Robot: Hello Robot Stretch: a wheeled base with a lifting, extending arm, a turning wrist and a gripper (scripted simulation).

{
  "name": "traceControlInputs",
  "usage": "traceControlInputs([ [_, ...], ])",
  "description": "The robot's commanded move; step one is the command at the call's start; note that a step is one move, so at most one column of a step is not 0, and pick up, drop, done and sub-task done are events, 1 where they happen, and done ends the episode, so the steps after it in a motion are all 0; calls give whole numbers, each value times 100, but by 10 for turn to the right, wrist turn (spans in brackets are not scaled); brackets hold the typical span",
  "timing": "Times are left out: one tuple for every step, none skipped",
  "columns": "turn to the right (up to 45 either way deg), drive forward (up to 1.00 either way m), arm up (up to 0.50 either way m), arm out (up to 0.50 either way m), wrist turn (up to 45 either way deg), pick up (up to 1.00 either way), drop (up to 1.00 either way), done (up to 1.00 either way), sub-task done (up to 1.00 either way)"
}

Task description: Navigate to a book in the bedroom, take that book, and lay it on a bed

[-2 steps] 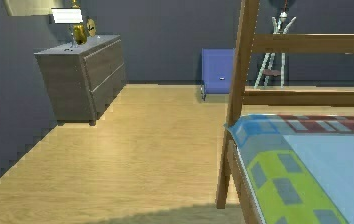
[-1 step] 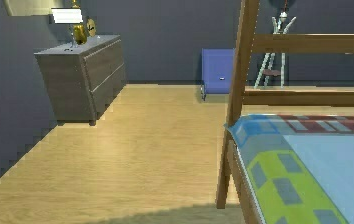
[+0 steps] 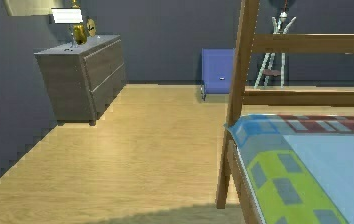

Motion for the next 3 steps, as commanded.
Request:
traceControlInputs([
  [0, 0, 10, 0, 0, 0, 0, 0, 0],
  [0, 0, 0, -8, 0, 0, 0, 0, 0],
  [0, 0, 0, 0, 0, 0, 0, 100, 0],
])
